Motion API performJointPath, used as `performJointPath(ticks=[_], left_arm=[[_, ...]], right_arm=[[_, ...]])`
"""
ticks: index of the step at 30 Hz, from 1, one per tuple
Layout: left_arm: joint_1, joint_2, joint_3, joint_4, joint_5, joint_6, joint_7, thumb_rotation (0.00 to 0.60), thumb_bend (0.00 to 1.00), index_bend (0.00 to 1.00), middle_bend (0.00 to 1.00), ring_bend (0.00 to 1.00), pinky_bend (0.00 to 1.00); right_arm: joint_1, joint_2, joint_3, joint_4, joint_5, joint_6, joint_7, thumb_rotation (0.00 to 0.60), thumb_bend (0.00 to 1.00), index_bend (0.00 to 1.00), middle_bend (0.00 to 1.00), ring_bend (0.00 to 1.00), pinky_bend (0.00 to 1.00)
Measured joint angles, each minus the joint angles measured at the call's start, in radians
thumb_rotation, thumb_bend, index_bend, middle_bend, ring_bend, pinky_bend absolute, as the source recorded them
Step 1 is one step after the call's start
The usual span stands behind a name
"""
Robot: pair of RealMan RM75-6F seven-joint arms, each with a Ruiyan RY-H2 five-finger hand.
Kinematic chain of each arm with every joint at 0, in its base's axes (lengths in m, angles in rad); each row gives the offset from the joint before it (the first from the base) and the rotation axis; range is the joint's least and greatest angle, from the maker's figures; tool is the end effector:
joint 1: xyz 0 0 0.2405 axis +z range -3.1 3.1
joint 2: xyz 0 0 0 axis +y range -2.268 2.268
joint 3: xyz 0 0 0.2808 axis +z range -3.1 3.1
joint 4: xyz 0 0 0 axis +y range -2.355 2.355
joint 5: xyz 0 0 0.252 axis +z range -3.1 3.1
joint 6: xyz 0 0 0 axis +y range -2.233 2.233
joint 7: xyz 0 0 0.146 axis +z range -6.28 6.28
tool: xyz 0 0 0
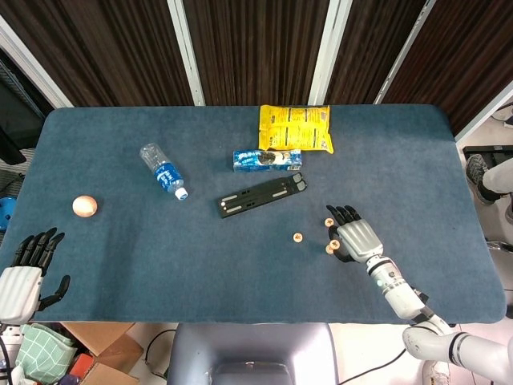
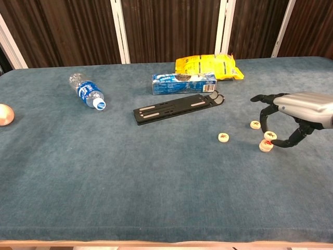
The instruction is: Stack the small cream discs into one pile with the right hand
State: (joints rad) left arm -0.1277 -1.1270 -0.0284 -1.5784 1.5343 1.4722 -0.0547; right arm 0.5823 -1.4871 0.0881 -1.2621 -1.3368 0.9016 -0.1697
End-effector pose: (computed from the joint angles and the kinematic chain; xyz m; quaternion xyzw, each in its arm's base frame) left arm -0.3467 0.1985 0.1257 -0.6125 -0.3861 -0.4051 0.5583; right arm -0.2864 -0.3550 -0.0314 0.7665 -0.3602 0.2833 0.4499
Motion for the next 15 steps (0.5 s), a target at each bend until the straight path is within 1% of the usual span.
performJointPath(ticks=[6, 15], left_arm=[[0.000, 0.000, -0.002, -0.002, -0.004, -0.002, -0.003, 0.600, 0.44, 0.00, 0.02, 0.00, 0.08], [0.000, 0.000, -0.002, -0.002, -0.004, -0.002, -0.004, 0.600, 0.44, 0.00, 0.02, 0.00, 0.08]], right_arm=[[0.000, 0.000, -0.008, 0.000, 0.007, -0.004, -0.012, 0.600, 0.46, 0.63, 0.00, 0.00, 0.00], [0.004, -0.005, -0.013, 0.004, 0.009, -0.012, -0.009, 0.600, 0.46, 0.50, 0.00, 0.00, 0.00]])
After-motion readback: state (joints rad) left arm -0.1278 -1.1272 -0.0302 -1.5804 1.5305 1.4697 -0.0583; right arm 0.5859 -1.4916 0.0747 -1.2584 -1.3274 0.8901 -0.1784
